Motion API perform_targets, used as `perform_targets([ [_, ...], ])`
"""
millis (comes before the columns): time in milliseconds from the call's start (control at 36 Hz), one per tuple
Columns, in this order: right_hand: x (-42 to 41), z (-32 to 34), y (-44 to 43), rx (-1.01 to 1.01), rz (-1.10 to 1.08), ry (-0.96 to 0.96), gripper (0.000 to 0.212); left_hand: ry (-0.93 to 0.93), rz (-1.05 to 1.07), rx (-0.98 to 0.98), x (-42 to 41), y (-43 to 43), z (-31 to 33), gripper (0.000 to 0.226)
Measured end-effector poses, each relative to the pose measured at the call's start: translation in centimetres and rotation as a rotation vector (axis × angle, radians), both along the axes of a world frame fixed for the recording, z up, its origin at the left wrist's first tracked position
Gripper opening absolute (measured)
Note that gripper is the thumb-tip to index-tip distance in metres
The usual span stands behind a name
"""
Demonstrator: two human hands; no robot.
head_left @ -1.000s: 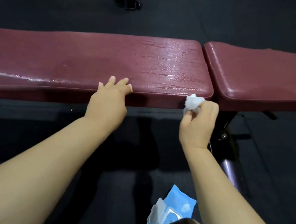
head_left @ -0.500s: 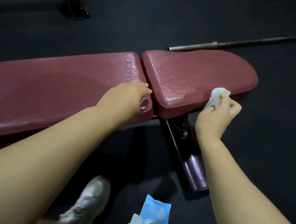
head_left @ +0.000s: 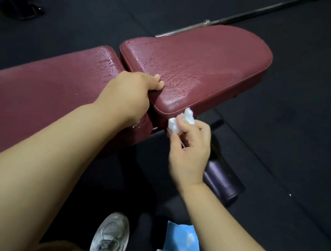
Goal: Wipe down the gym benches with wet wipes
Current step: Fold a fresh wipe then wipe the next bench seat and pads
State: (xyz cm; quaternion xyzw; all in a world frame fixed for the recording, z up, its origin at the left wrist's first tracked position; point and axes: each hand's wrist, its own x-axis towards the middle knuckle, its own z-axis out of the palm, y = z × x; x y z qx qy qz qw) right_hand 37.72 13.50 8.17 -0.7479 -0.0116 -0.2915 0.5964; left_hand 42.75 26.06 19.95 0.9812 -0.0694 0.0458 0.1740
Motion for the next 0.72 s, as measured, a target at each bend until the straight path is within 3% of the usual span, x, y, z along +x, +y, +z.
perform_targets([
  [111,-0.7,-0.1,0.0,-0.073,0.075,-0.011,0.022,-0.006,0.003,0.011,-0.2,-0.1,-0.1,0.06],
  [389,8.4,3.8,-8.6,0.095,-0.264,0.272,0.03,-0.051,-0.059,0.109,1.8,-1.2,1.0,0.048],
  [556,5.7,3.4,-5.4,-0.015,-0.246,0.205,0.035,-0.025,-0.23,0.113,5.3,-2.6,1.6,0.053],
  [722,7.6,4.4,-6.5,0.068,-0.385,0.388,0.034,0.002,-0.296,0.095,8.3,-4.1,2.1,0.053],
])
